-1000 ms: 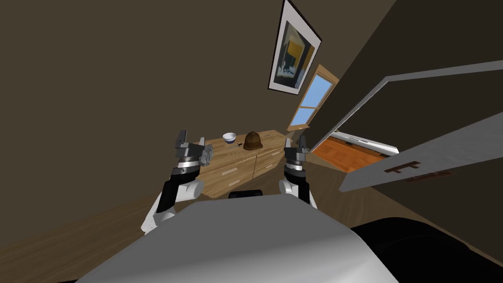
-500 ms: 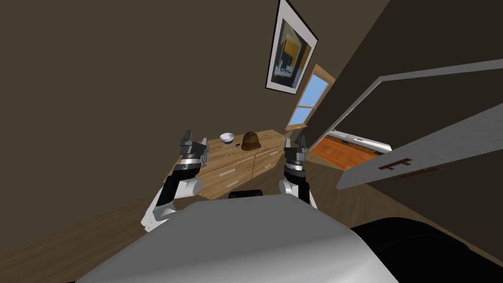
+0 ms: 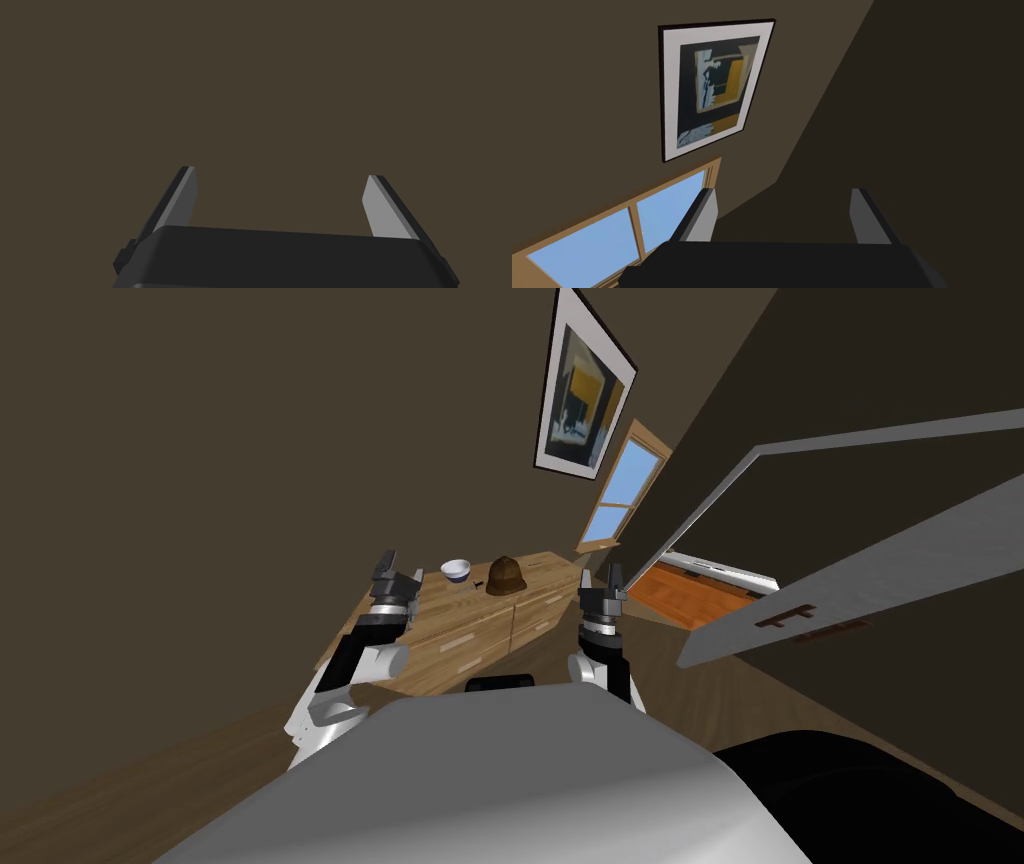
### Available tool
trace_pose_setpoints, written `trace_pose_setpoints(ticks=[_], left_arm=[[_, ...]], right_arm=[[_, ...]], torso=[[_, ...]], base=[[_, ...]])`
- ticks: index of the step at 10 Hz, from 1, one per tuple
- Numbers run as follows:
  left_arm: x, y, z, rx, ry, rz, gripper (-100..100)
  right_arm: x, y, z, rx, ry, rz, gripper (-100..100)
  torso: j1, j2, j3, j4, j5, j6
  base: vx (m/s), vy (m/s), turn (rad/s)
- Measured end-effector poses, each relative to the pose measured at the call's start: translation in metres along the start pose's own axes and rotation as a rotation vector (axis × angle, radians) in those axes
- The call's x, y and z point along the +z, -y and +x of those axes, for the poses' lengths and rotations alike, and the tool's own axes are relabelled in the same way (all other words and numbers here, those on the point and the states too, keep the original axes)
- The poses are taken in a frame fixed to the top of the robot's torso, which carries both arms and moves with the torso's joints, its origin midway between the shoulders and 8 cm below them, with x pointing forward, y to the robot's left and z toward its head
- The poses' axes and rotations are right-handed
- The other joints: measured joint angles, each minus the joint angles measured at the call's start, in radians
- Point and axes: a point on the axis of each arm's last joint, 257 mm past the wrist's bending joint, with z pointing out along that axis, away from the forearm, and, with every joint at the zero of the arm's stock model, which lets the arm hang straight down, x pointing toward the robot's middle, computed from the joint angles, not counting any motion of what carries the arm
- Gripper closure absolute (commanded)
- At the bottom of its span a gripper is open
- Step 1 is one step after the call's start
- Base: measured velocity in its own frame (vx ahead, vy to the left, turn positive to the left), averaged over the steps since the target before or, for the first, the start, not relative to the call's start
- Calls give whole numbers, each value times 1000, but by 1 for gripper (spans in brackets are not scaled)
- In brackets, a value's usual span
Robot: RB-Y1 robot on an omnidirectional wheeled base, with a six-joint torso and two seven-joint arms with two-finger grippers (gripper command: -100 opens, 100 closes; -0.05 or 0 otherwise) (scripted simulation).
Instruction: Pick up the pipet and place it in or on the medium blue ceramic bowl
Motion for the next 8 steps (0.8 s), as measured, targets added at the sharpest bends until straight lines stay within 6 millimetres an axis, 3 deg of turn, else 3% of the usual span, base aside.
trace_pose_setpoints(ticks=[8], left_arm=[[24, -35, -22, -37, 22, -163, -100]], right_arm=[[0, 0, 0, 0, 0, 0, 0]], torso=[[1, 0, 0, 0, 0, 0]], base=[[21, -33, -64]])
